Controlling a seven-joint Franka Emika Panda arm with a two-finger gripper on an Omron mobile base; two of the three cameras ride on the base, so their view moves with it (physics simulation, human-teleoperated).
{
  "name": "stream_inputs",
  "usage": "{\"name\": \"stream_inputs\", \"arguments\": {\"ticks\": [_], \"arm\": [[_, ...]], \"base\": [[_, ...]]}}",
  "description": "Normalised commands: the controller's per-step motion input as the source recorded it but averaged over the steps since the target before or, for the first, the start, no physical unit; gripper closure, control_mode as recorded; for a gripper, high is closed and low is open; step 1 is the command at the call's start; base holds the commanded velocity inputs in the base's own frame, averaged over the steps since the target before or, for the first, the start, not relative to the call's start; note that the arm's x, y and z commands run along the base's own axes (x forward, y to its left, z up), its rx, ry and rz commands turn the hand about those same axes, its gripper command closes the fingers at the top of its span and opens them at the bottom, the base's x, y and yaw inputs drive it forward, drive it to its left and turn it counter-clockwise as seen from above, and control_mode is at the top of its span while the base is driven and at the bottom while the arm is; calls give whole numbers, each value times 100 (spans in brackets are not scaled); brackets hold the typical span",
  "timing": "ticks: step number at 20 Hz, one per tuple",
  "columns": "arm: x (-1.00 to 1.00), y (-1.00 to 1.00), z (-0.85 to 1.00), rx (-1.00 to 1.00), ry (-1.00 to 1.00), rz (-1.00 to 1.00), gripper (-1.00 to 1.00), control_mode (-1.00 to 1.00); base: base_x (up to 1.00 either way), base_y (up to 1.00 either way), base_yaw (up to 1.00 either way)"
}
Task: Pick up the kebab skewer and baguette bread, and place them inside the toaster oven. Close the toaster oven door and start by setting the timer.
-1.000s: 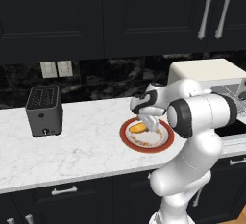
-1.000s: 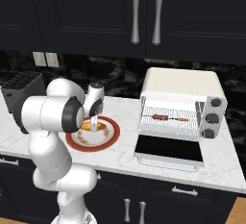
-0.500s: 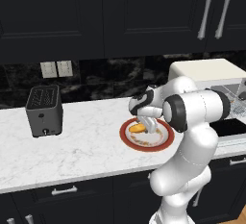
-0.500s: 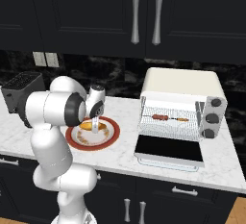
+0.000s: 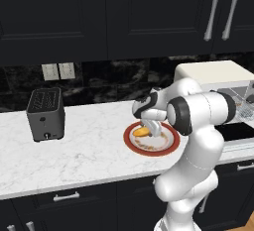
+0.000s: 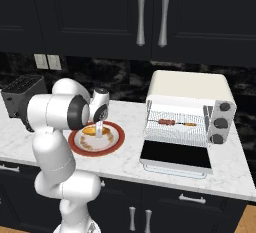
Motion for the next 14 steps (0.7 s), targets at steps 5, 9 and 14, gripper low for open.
{"name": "stream_inputs", "arguments": {"ticks": [5,9,14], "arm": [[-33,1,-43,0,0,1,100,-100],[-70,-18,19,1,0,3,100,-100],[-97,-66,100,5,-2,4,100,-100]], "base": [[0,0,0],[0,0,0],[0,0,0]]}}
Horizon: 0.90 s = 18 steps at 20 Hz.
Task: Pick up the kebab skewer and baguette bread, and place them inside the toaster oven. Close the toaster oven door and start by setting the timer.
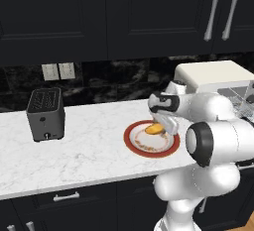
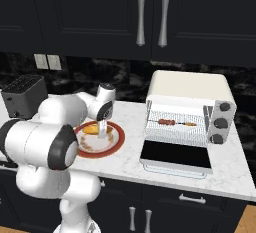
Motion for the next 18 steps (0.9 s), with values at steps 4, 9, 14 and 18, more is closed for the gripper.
{"name": "stream_inputs", "arguments": {"ticks": [4,9,14,18], "arm": [[-100,-88,100,4,-1,2,100,-100],[-74,-100,75,1,0,0,100,-100],[0,-100,50,0,7,-2,100,-100],[5,-100,11,0,6,-1,100,-100]], "base": [[0,0,0],[0,0,0],[0,0,0],[0,0,0]]}}
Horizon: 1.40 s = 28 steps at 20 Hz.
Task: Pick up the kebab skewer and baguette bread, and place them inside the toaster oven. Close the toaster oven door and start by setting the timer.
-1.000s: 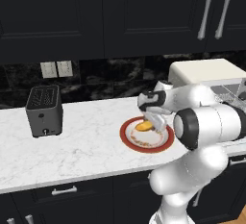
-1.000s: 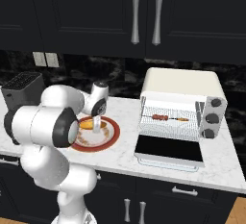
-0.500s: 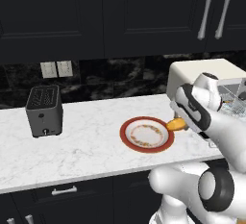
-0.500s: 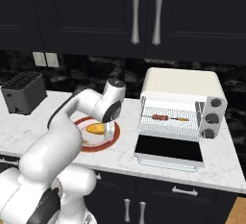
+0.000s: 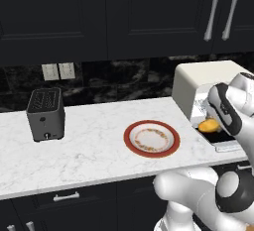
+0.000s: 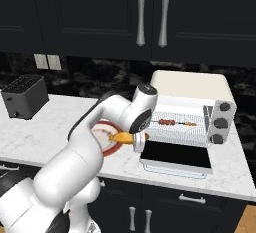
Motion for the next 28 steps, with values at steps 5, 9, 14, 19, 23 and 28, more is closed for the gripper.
{"name": "stream_inputs", "arguments": {"ticks": [5,9,14,19,23,28], "arm": [[39,-100,2,0,10,0,100,-100],[62,-94,6,0,4,0,100,-100],[55,-58,0,0,3,0,100,-100],[36,-32,-2,1,1,0,100,-100],[32,0,-24,0,0,0,100,-100],[17,-2,-27,0,0,0,100,-100]], "base": [[0,0,0],[0,0,0],[0,0,0],[0,0,0],[0,0,0],[0,0,0]]}}
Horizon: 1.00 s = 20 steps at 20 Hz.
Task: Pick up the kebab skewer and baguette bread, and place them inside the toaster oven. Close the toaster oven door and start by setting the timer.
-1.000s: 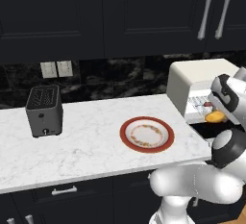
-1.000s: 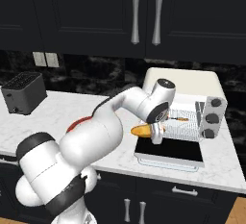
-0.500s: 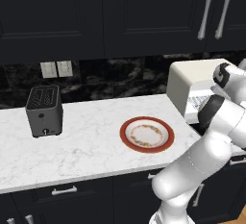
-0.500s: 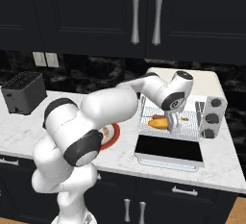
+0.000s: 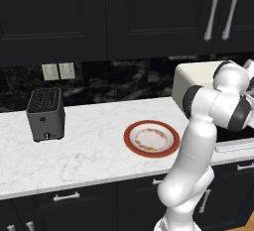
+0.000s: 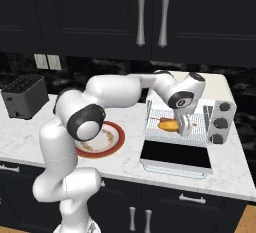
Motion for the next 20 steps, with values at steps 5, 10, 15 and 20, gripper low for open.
{"name": "stream_inputs", "arguments": {"ticks": [5,10,15,20], "arm": [[0,0,-32,0,0,0,100,-100],[0,0,-20,0,0,0,-100,-100],[-8,5,-15,0,0,-2,-100,-100],[-10,13,-2,0,-1,-3,-100,-100]], "base": [[0,0,0],[0,0,0],[0,0,0],[0,0,0]]}}
